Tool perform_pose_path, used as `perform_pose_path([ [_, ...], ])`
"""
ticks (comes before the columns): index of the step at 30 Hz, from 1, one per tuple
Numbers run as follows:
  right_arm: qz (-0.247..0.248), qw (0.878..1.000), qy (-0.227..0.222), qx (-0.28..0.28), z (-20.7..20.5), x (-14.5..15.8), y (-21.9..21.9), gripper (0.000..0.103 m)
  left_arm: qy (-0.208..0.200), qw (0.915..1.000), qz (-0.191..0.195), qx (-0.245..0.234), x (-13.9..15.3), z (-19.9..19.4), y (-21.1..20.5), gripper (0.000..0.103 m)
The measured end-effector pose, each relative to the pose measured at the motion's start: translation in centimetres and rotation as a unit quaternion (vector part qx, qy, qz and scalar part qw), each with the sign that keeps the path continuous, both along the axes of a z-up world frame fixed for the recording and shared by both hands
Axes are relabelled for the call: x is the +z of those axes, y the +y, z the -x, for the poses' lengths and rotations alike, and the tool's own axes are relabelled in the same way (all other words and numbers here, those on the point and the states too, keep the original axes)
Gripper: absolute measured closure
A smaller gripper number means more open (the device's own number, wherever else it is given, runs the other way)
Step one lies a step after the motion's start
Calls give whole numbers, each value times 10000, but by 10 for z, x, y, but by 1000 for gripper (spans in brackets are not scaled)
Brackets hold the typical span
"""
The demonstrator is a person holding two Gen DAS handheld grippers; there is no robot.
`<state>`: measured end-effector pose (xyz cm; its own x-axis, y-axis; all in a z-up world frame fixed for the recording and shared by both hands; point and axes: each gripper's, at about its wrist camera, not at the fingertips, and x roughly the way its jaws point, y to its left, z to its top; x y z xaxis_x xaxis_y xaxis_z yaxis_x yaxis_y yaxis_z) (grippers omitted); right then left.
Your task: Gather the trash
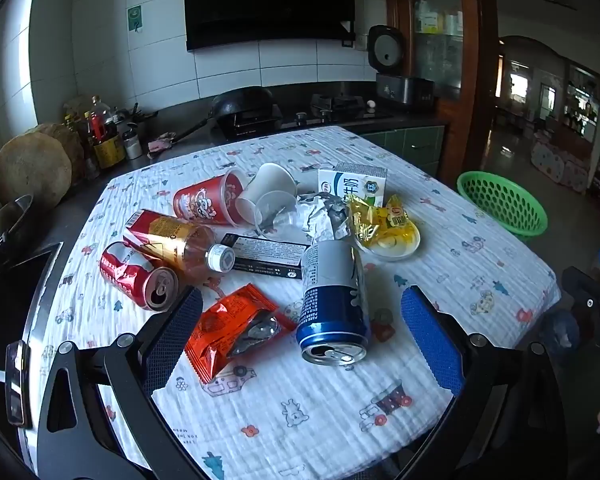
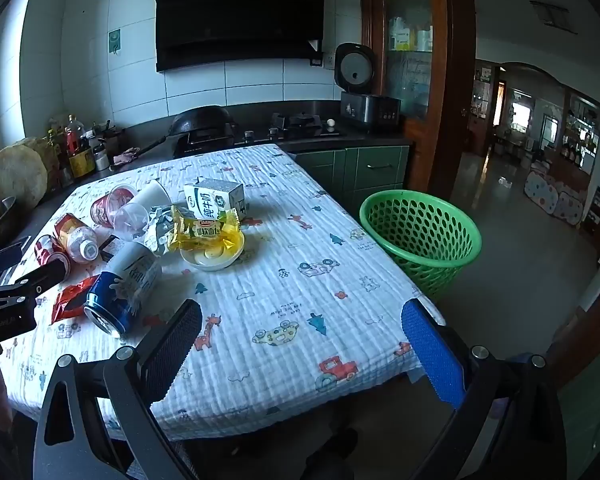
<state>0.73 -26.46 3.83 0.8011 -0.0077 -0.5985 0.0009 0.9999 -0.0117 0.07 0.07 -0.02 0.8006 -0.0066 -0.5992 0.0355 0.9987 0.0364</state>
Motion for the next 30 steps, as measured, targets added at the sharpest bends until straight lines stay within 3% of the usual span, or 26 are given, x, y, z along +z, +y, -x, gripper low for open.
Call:
perform_pose_path([
  [30,-2,10000,-13,-29,1,0,1,6,-50,10000,-23,-62,-4,-2,-2,5],
])
